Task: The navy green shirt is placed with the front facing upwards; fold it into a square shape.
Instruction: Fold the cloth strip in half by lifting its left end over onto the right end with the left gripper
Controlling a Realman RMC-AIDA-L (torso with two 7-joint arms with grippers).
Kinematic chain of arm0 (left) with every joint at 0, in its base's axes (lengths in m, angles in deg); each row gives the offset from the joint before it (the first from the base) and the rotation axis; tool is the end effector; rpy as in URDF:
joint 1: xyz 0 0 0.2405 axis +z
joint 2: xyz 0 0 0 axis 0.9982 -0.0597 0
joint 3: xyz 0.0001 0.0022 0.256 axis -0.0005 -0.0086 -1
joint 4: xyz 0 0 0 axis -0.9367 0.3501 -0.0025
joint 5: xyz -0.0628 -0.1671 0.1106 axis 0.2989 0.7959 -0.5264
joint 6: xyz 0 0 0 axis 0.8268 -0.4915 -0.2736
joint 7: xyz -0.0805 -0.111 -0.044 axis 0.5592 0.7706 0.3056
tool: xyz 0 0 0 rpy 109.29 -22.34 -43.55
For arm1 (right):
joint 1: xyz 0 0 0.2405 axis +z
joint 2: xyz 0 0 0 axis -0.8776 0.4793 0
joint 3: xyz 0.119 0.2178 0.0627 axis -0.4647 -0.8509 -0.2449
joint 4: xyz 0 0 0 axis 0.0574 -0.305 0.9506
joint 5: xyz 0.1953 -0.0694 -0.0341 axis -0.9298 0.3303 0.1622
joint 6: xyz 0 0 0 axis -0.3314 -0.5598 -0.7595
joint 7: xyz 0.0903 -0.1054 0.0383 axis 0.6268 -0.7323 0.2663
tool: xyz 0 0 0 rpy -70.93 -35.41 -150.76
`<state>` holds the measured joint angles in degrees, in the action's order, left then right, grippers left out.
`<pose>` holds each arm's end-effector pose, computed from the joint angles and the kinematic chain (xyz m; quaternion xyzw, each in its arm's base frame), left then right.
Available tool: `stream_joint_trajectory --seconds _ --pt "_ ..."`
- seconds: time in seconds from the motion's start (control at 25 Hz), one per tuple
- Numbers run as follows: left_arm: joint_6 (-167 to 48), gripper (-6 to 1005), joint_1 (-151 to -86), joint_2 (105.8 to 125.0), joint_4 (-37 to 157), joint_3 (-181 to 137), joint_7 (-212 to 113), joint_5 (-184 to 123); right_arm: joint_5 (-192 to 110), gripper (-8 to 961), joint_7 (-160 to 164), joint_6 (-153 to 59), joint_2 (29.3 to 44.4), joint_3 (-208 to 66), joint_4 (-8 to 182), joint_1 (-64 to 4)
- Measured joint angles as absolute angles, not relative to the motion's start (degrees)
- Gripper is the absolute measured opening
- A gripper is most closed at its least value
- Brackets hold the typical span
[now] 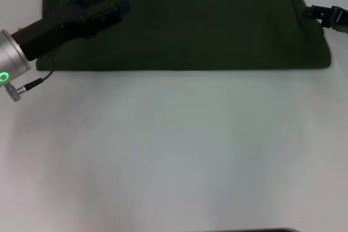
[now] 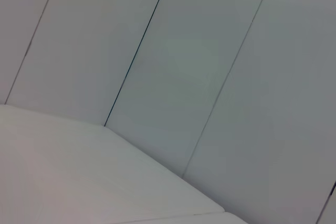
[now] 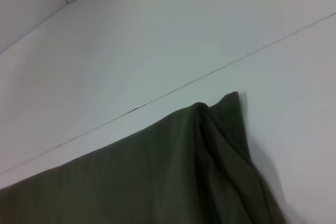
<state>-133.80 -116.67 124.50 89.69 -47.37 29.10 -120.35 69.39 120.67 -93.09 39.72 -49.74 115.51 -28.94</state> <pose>-0.2561 0.3430 -0.0120 -0.8377 -0.3118 -0.3903 0.2205 0.3552 0.3821 0.0432 -0.6838 0.6094 0.2124 0.3405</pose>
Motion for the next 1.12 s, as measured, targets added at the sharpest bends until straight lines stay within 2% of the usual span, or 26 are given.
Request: stream_joint_trajectory --seconds 0.6,1.12 --pt "-133.71 920 -116.47 124.5 89.64 -46.47 28.21 -119.48 69.3 749 120.67 -94.5 40.68 -49.74 114.5 -27.4" --pt "-133.61 921 -116.04 124.55 89.64 -45.81 28.0 -118.36 68.97 750 120.37 -95.83 40.72 -50.22 115.26 -27.22"
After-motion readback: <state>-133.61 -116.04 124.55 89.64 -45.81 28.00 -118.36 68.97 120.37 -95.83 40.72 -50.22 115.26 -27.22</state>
